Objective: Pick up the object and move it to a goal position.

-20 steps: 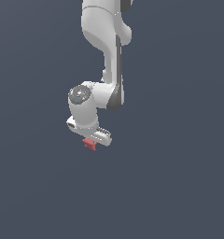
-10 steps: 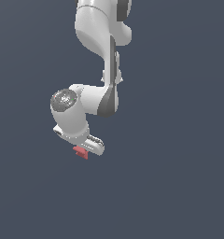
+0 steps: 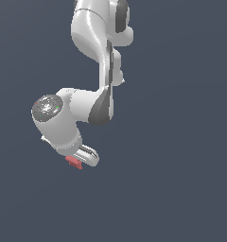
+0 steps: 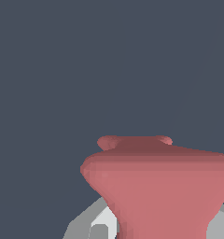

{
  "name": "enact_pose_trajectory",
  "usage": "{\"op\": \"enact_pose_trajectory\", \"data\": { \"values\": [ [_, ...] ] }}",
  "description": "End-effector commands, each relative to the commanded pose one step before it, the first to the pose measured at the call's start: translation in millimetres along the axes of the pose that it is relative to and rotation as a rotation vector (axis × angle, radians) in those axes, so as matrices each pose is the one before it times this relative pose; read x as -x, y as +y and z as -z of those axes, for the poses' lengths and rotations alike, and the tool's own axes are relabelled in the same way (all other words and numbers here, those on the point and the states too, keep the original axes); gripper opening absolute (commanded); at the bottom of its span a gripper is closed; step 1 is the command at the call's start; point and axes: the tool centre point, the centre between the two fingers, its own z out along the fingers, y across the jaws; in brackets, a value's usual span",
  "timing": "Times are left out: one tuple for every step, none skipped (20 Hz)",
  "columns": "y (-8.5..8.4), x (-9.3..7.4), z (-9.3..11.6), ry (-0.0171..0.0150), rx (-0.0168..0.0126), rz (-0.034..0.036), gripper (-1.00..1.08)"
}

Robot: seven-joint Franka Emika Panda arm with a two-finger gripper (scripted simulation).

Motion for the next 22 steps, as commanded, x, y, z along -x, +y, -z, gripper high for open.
{"op": "enact_pose_trajectory", "data": {
  "values": [
    [0.31,-10.17,4.17,-0.00014,0.00001,0.00023,-1.00],
    [0.11,-3.75,1.48,0.00000,0.00000,0.00000,-1.00],
    [0.10,-3.54,1.39,0.00000,0.00000,0.00000,-1.00],
    [-0.01,-3.22,1.32,-0.00008,-0.00064,0.00024,-1.00],
    [0.07,-2.99,1.16,0.00000,0.00000,0.00000,-1.00],
    [0.06,-2.73,1.05,0.00000,0.00000,0.00000,-1.00],
    [0.04,-2.50,0.95,0.00000,0.00000,0.00000,-1.00],
    [0.03,-2.27,0.86,0.00000,0.00000,0.00000,-1.00],
    [0.02,-2.07,0.78,0.00000,0.00000,0.00000,-1.00],
    [0.02,-1.87,0.70,0.00000,0.00000,0.00000,-1.00],
    [0.01,-1.68,0.62,0.00000,0.00000,0.00000,-1.00],
    [0.01,-1.50,0.55,0.00000,0.00000,0.00000,-1.00],
    [0.00,-1.32,0.48,0.00000,0.00000,0.00000,-1.00],
    [-0.01,-1.16,0.42,0.00000,0.00000,0.00000,-1.00],
    [-0.01,-1.00,0.35,0.00000,0.00000,0.00000,-1.00],
    [-0.02,-0.85,0.29,0.00000,0.00000,0.00000,-1.00],
    [-0.02,-0.71,0.23,0.00000,0.00000,0.00000,-1.00],
    [-0.03,-0.57,0.18,0.00000,0.00000,0.00000,-1.00],
    [-0.03,-0.43,0.13,0.00000,0.00000,0.00000,-1.00],
    [-0.02,-0.30,0.08,0.00000,0.00000,0.00000,-1.00],
    [-0.02,-0.18,0.05,0.00000,0.00000,0.00000,-1.00],
    [-0.01,-0.06,0.01,0.00000,0.00000,0.00000,-1.00]
  ]
}}
